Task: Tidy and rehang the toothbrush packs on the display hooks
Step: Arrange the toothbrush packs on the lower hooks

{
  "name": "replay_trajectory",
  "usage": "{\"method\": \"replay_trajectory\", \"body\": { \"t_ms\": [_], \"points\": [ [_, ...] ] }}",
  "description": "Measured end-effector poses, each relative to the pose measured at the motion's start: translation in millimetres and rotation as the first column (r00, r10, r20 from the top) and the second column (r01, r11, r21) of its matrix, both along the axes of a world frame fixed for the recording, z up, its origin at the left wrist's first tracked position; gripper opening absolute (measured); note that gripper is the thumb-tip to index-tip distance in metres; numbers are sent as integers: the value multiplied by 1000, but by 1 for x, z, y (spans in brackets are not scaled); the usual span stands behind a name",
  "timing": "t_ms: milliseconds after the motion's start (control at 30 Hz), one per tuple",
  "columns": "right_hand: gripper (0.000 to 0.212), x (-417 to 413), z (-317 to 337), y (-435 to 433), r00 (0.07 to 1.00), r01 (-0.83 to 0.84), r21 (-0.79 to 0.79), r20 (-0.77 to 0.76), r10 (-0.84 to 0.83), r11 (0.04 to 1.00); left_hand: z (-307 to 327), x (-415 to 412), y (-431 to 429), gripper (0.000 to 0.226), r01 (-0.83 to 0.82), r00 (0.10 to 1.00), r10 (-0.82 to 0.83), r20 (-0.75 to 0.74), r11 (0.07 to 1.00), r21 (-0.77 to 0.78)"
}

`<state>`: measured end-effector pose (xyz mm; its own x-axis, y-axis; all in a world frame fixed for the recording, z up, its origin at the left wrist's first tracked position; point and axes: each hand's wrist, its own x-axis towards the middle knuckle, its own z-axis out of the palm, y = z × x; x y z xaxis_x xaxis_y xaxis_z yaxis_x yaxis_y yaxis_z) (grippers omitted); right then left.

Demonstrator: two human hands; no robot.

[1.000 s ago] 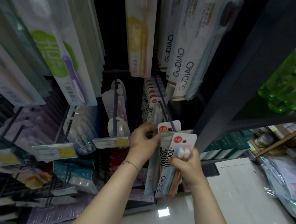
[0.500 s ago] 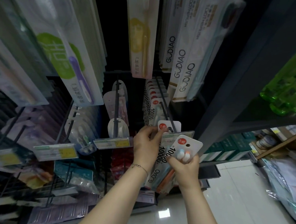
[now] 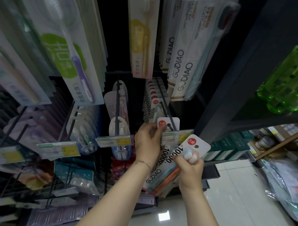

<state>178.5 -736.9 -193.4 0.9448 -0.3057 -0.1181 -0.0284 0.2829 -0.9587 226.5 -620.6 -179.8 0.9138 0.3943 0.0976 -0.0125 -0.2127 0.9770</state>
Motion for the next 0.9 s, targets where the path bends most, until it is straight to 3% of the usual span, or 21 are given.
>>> {"method": "replay_trajectory", "body": {
  "t_ms": [267,400,600,733,900],
  "points": [
    [29,-10,0,-9,1000,22,60,-17,-21,998,0,-10,9,10,67,997,-68,29,996,54],
    [32,-13,-2,-12,999,27,43,-23,-26,999,-17,-24,17,13,82,996,-88,35,985,153],
    [26,-13,-7,-13,1000,20,84,-25,-18,996,-35,-47,28,18,168,986,-164,-43,975,144],
    [20,-15,-13,-11,998,-39,54,-39,41,998,-41,-59,34,33,203,979,-197,-58,972,119],
    [29,-22,-25,-7,992,-99,34,-70,101,995,-49,-73,44,42,209,978,-210,-7,967,142]
  ]
}}
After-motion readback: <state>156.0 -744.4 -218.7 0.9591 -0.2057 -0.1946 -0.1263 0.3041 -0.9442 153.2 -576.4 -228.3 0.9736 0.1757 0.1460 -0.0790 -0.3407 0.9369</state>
